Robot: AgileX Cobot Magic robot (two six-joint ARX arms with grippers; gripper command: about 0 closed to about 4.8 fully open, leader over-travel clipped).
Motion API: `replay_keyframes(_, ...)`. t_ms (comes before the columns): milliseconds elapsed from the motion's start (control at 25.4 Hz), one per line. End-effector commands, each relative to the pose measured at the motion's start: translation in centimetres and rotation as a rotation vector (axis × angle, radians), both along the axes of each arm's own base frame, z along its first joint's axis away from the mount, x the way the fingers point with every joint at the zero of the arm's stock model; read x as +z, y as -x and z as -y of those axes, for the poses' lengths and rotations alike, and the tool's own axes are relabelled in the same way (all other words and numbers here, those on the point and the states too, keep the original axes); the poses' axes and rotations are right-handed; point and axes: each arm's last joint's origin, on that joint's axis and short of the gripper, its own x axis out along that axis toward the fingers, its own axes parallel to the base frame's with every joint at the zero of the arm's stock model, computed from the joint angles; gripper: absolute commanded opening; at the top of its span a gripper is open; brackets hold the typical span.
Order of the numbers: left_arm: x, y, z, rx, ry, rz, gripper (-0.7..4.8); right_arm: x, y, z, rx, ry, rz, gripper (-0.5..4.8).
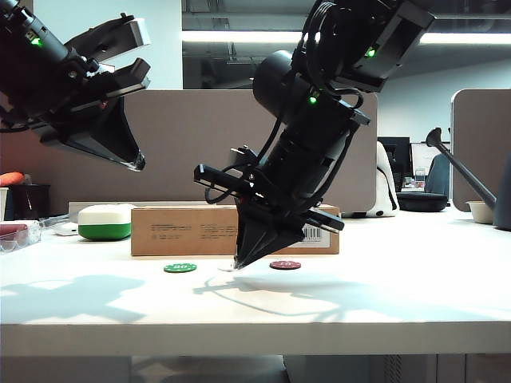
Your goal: Push the chip with the lowest value in the row forward next to the rectangular box.
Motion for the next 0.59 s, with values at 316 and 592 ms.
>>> replay_keyframes(316,0.2,0.0,0.1,-0.003,0.008,0.008,-0.05,-0.2,-0.4,-0.3,-0.004,-0.013,0.014,-0.06)
replay_keyframes(592,0.2,0.0,0.0,-0.003,0.007,0.007,-0.05,-1.1,-1.0,-0.9,-0.005,0.001,0.003,-0.06)
